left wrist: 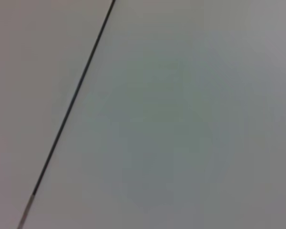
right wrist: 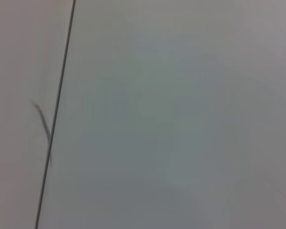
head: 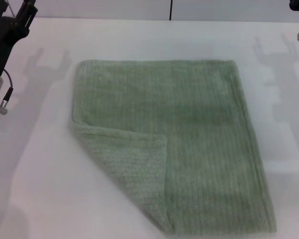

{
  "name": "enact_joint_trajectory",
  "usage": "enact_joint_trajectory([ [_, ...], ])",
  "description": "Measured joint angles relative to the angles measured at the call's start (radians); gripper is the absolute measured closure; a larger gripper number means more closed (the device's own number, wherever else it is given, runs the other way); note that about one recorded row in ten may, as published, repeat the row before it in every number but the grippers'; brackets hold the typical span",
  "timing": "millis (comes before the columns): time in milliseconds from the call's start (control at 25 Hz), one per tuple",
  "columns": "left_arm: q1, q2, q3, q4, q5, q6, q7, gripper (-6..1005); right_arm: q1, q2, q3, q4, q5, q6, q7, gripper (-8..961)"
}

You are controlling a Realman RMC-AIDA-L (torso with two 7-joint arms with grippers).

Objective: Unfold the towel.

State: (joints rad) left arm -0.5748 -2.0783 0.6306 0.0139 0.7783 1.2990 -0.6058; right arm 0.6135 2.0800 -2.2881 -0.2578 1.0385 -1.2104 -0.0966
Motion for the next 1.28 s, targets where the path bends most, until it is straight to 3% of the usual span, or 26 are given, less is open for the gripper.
enact_joint_trajectory([
  [1280, -0.062, 0.000, -0.002, -0.006, -0.005, -0.006, 0.029, 221, -0.025, 0.005, -0.004, -0.019, 0.000, 0.000, 0.000, 241],
])
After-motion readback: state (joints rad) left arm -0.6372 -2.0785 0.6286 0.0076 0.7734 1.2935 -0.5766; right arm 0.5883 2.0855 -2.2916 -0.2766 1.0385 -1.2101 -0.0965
